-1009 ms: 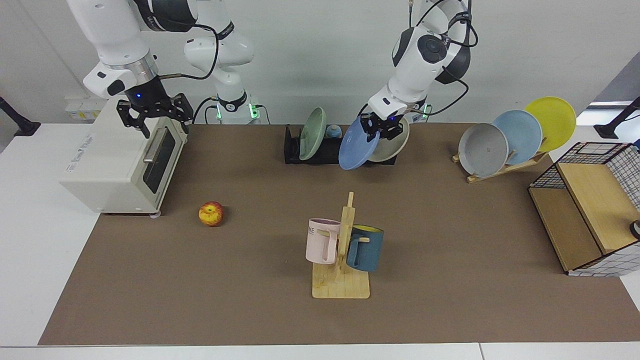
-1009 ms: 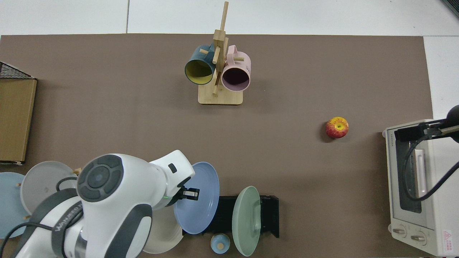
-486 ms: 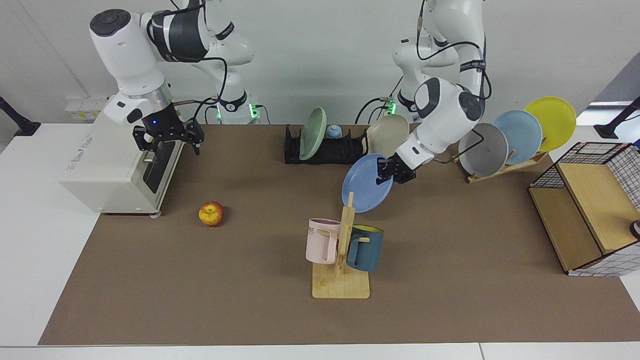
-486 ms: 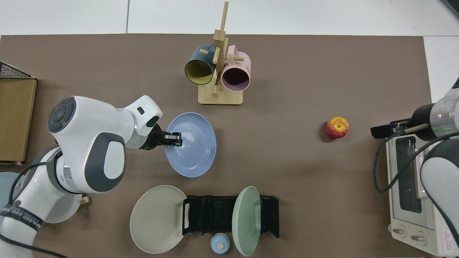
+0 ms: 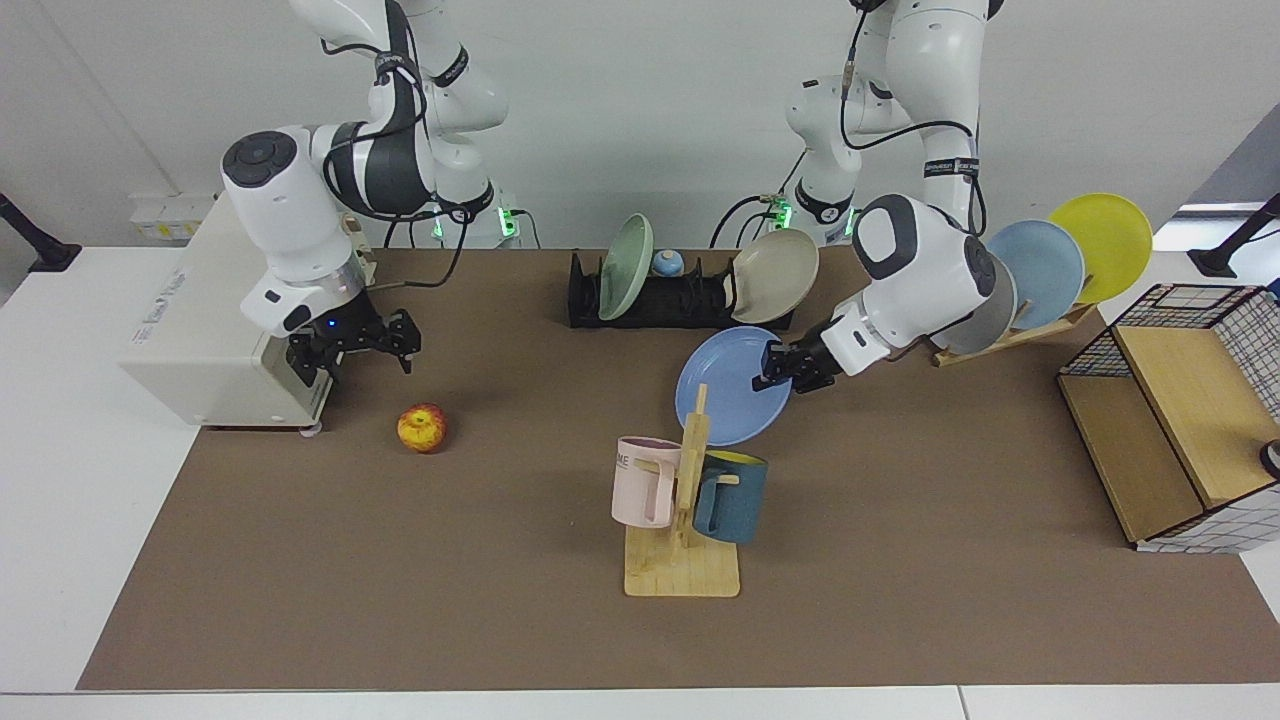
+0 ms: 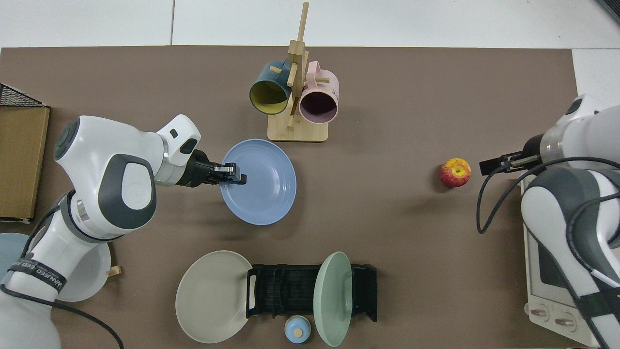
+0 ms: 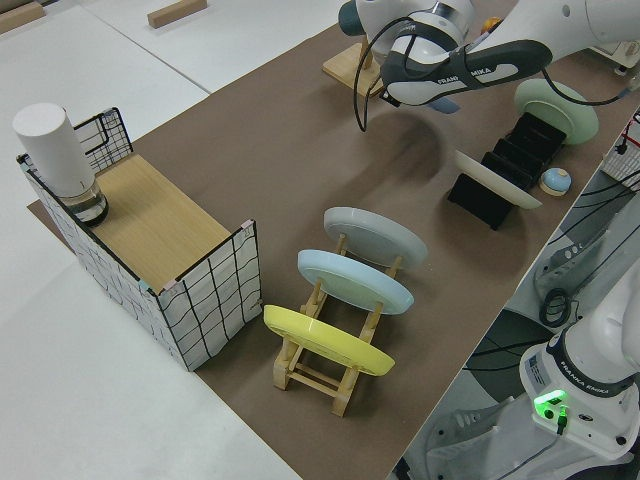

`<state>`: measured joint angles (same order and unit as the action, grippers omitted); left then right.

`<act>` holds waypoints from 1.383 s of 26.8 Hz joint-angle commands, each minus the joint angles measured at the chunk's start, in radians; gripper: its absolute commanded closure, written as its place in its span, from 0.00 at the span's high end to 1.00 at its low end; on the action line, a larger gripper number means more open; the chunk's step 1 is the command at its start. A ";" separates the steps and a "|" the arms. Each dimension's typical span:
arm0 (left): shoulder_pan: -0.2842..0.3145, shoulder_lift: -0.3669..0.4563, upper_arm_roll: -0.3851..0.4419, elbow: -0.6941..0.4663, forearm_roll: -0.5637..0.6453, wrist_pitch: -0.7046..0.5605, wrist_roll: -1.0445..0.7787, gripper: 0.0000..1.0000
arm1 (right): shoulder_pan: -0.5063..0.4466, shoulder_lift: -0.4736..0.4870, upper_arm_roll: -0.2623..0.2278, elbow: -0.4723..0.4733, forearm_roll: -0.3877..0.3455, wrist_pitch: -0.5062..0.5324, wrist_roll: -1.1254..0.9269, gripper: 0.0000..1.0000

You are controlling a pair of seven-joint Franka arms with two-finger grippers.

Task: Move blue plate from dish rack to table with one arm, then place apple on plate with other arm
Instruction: 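Lower the blue plate onto the table while the right gripper grasps the apple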

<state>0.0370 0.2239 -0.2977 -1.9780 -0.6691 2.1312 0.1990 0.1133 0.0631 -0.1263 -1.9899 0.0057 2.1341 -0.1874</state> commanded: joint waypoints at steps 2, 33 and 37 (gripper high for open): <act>-0.009 0.055 -0.023 0.015 -0.053 0.012 0.022 0.00 | 0.000 0.063 0.002 -0.035 0.016 0.082 -0.027 1.00; -0.081 0.077 -0.037 -0.016 0.014 0.164 0.014 0.49 | 0.013 0.158 0.005 -0.113 0.111 0.296 -0.165 1.00; -0.075 0.071 -0.027 0.007 0.098 0.147 0.005 0.56 | 0.016 0.158 0.007 -0.113 0.111 0.297 -0.153 1.00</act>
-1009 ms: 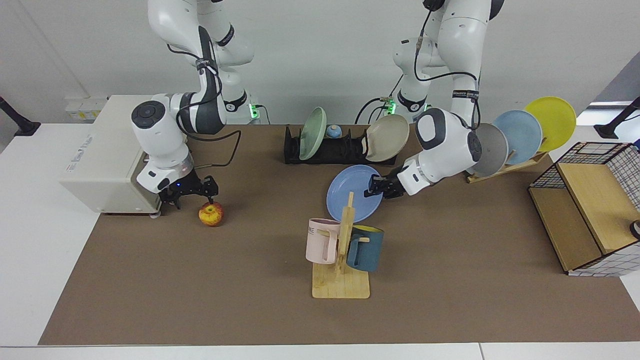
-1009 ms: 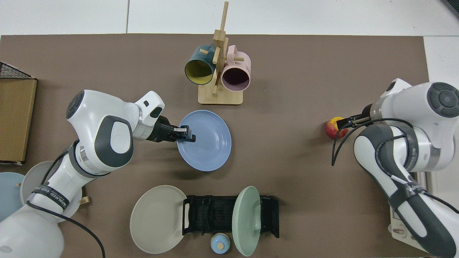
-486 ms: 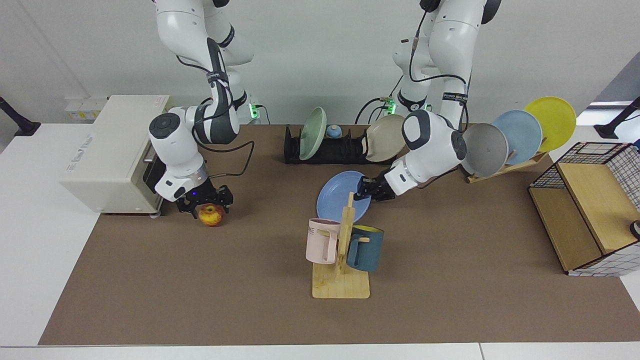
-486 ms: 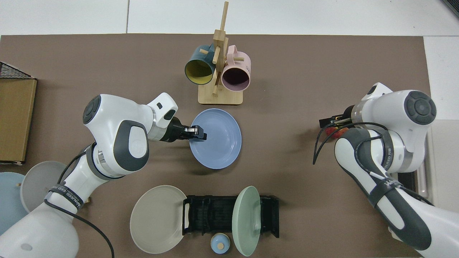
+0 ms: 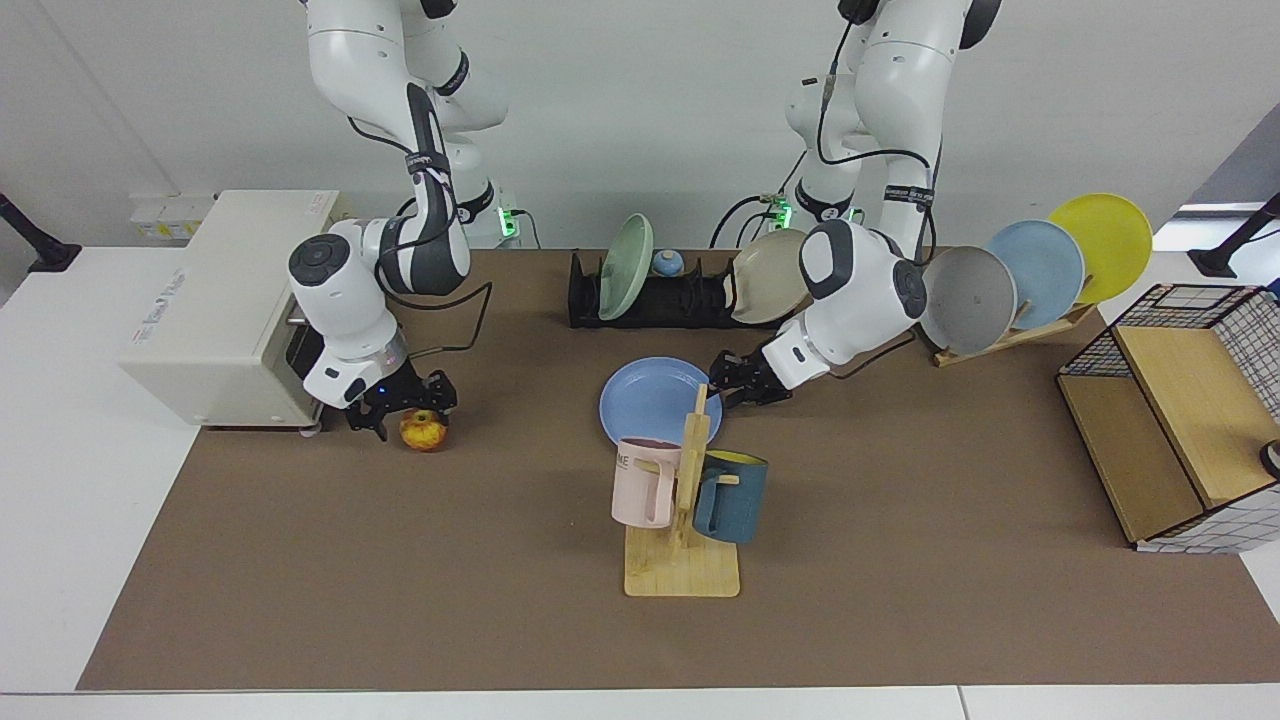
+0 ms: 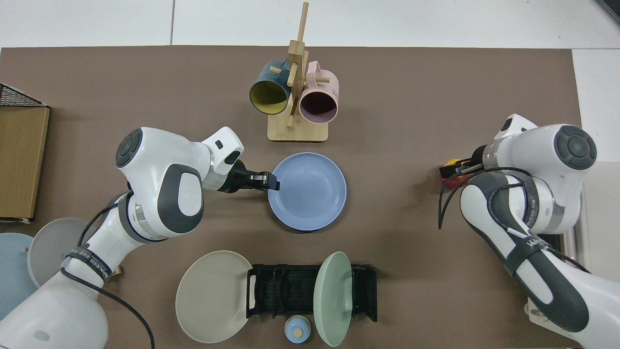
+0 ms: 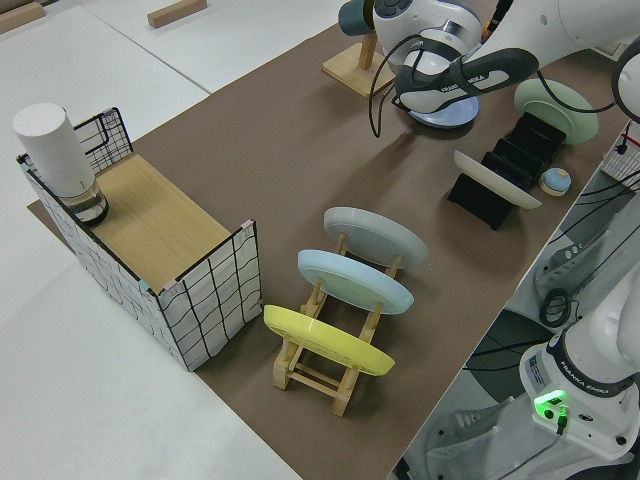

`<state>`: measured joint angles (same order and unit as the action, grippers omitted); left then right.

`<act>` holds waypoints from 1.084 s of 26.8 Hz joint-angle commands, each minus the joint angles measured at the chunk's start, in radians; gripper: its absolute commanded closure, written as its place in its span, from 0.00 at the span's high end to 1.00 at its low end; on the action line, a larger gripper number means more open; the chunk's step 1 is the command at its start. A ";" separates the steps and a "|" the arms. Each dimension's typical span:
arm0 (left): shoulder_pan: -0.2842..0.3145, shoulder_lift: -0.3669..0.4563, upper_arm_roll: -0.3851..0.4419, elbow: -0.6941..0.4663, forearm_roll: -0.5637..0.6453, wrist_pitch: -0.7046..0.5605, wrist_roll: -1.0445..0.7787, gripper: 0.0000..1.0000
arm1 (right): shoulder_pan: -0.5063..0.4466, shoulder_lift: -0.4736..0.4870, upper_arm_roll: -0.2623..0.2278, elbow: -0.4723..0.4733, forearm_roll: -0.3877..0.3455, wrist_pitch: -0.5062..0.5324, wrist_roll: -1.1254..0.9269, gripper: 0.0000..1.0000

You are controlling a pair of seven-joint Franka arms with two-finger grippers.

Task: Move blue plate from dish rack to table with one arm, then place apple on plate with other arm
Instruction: 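Lower the blue plate onto the table while the right gripper grasps the apple, then open the left gripper and withdraw it from the blue plate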

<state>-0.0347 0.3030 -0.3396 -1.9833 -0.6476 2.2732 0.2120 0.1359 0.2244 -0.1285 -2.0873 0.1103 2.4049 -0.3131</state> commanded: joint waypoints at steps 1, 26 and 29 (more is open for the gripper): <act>-0.004 -0.013 0.014 0.020 0.091 0.000 -0.019 0.56 | -0.007 -0.003 0.009 -0.017 0.008 0.028 -0.021 1.00; -0.056 -0.329 0.152 0.136 0.700 -0.538 -0.178 1.00 | 0.025 -0.003 0.009 -0.057 0.009 0.059 0.020 0.00; -0.048 -0.387 0.159 0.136 0.700 -0.589 -0.168 1.00 | 0.076 -0.010 0.006 -0.002 0.009 0.025 0.121 0.00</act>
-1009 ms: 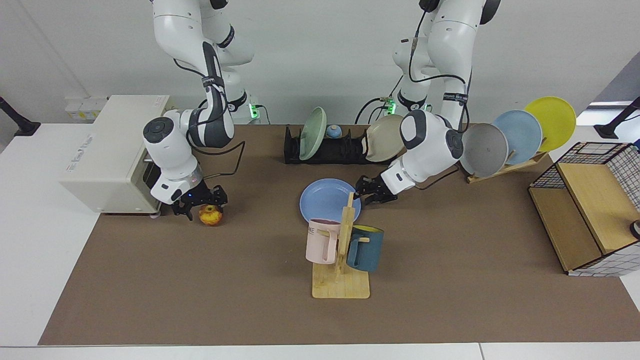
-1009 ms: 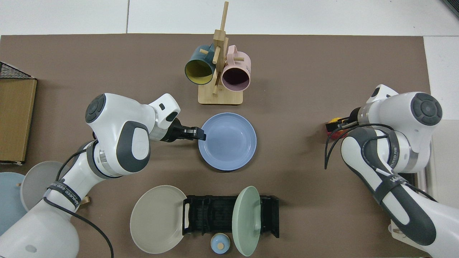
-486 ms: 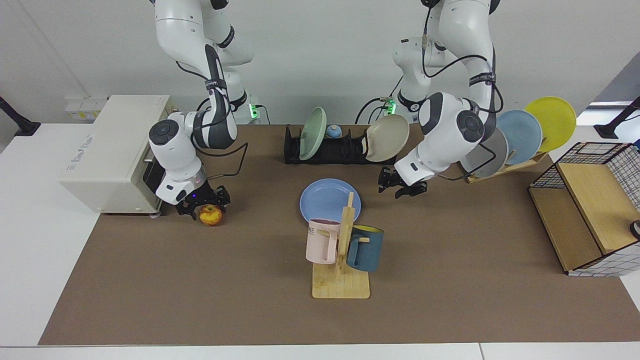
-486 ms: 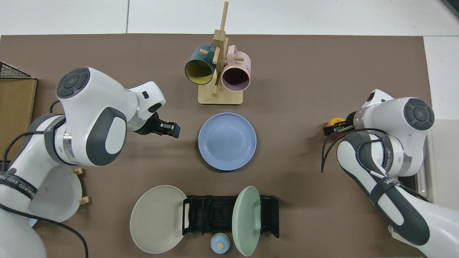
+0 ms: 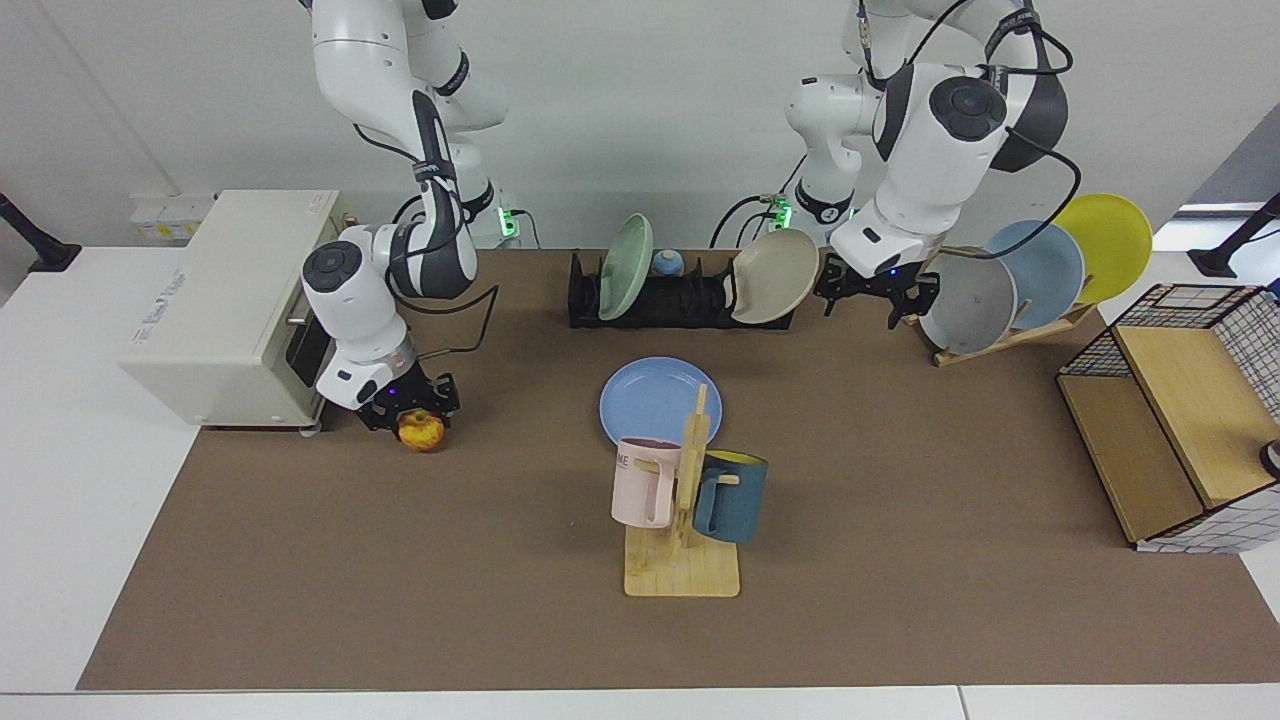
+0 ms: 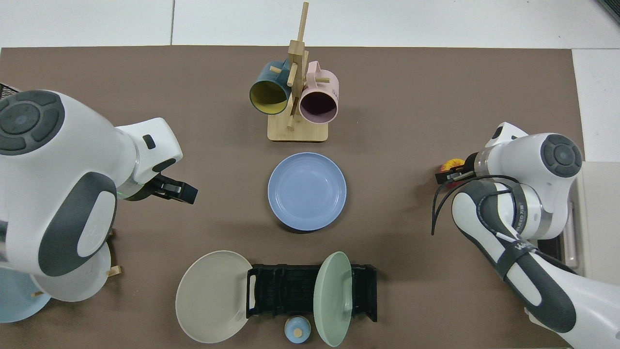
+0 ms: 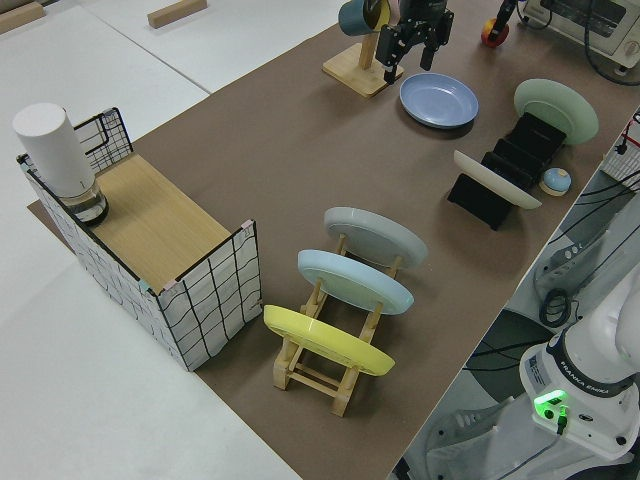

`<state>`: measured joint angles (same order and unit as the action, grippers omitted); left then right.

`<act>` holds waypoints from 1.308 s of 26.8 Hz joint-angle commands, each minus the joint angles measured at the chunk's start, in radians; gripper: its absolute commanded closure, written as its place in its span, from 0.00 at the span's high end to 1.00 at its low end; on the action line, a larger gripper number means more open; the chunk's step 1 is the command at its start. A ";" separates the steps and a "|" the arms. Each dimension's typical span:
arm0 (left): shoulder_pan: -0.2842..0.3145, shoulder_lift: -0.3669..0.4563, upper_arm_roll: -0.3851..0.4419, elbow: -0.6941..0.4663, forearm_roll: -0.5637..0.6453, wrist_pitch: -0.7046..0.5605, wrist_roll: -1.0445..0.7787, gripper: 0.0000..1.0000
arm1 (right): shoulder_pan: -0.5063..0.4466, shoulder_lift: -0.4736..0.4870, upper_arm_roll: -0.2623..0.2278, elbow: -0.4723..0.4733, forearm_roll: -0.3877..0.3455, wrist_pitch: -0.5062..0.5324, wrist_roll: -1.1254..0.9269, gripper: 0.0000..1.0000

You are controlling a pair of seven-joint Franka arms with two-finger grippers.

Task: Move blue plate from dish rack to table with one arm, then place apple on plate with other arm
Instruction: 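Open the left gripper and withdraw it from the blue plate, then carry the apple with the right gripper over the blue plate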

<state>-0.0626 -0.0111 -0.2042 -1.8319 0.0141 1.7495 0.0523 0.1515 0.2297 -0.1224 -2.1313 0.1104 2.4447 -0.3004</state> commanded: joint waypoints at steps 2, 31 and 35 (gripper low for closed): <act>-0.017 -0.099 0.023 -0.015 0.038 -0.091 -0.009 1.00 | 0.086 -0.007 0.001 0.103 0.009 -0.061 0.211 0.00; 0.035 0.014 0.025 0.338 0.009 -0.363 -0.009 1.00 | 0.543 0.112 0.003 0.338 0.025 -0.164 0.942 0.00; 0.037 0.011 0.025 0.332 0.009 -0.358 -0.008 1.00 | 0.573 0.157 0.003 0.338 0.025 -0.077 0.945 0.00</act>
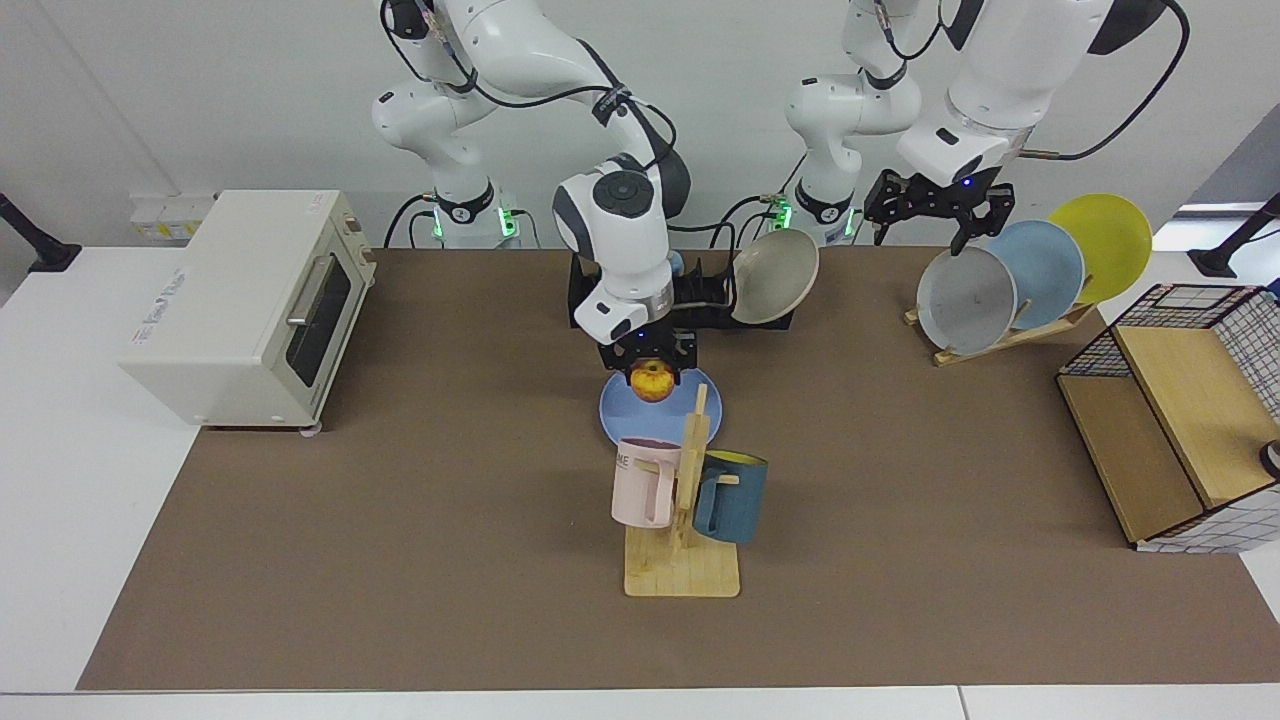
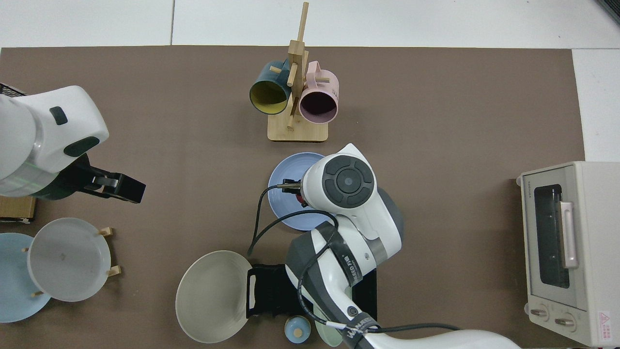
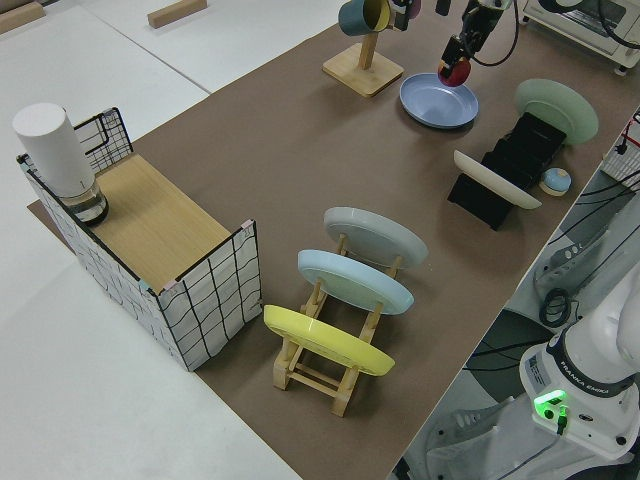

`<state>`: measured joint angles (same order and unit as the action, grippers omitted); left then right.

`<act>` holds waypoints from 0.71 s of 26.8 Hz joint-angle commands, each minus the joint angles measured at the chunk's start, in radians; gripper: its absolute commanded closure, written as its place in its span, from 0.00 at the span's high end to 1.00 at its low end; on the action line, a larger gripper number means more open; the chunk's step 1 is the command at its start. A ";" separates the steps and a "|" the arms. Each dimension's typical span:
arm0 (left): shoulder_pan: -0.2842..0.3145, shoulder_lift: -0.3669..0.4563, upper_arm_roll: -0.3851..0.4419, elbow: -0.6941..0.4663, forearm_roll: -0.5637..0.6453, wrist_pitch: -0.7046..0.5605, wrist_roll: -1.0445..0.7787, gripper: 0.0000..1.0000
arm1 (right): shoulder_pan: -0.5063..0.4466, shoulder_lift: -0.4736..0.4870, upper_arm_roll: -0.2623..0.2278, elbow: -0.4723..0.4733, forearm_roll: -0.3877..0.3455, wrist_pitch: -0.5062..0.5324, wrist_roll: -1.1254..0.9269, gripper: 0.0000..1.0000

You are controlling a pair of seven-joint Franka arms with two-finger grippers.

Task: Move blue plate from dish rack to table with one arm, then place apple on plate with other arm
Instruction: 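Carry the apple with the right gripper over the blue plate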

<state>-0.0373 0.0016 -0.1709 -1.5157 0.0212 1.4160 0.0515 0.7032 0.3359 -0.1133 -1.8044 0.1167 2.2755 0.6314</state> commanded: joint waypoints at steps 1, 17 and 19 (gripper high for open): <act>0.013 -0.003 -0.009 0.019 0.003 -0.020 -0.009 1.00 | 0.019 0.060 -0.005 0.010 0.017 0.120 0.013 0.00; 0.016 -0.034 -0.007 0.025 0.005 -0.026 -0.019 1.00 | 0.027 0.054 -0.005 -0.072 0.015 0.127 -0.018 0.00; 0.014 -0.037 -0.007 0.025 0.005 -0.026 -0.019 1.00 | 0.027 0.055 -0.005 -0.072 0.015 0.128 -0.032 0.03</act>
<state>-0.0326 -0.0284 -0.1711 -1.5027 0.0215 1.4132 0.0412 0.7292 0.4239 -0.1158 -1.8414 0.1169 2.4119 0.6344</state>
